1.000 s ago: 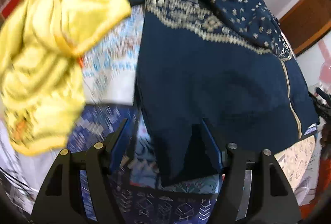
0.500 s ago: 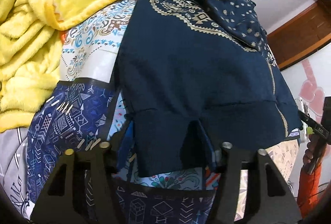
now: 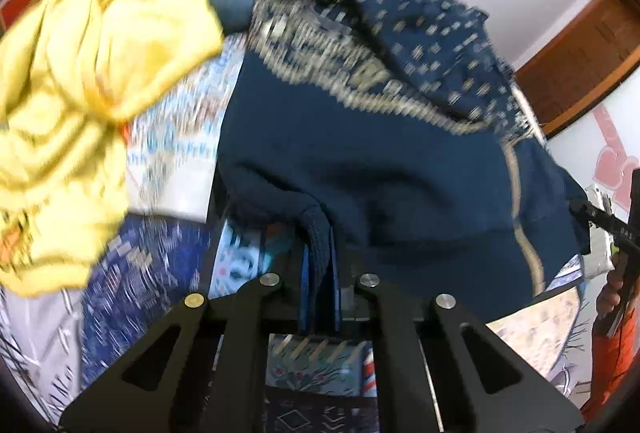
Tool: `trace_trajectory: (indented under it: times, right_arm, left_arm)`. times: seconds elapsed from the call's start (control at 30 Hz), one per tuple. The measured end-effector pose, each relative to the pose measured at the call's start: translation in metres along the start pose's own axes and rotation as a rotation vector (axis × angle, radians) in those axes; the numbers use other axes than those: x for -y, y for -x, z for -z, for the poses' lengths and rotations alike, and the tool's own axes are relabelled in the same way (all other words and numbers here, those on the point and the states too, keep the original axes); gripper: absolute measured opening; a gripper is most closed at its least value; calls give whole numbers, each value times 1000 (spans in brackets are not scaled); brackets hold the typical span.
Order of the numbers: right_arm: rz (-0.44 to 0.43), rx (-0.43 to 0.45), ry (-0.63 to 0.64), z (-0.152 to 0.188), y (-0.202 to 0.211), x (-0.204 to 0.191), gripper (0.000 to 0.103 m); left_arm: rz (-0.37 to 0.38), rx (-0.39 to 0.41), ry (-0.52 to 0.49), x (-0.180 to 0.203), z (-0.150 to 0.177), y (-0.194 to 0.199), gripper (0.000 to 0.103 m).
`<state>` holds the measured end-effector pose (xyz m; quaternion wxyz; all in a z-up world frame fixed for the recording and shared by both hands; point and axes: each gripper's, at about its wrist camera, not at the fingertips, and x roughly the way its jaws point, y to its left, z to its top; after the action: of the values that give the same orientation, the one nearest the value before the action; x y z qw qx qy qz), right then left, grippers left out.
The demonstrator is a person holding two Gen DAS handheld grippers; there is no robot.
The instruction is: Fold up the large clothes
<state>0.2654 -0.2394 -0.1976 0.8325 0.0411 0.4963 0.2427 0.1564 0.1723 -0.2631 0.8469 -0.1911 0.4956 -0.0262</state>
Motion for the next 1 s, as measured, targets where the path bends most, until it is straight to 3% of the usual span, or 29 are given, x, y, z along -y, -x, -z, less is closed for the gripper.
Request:
trace_trajectory:
  times: [0.23,0.43,0.5,0.6,0.8,0.9,1.0]
  right_arm:
    - [-68,91,63,-54,19,-11,8]
    - [-24,193,70,-122,18,-2,7]
    - [1,221,58,-155,11,7,7]
    - [28,235,33,-201,-11,21,7]
    - [127,199,-19,-290,-96,55,7]
    - [174,151,-28,-312,-140,68,7]
    - [254,117,-16,-318,-174,82,7]
  left_arm:
    - [35,175,-78,33,-65,51,8]
    - [60,282,-119,54,-140,66,8]
    - [34,312,-133,58,-171,61,7]
    - [-46,319,-119,60,-223,35,7]
    - [-106,273,14,25,-298,-41,7]
    - [-139,227,84,-1,-325,-91,7]
    - [-142,179,146,-23,-332,-126,7]
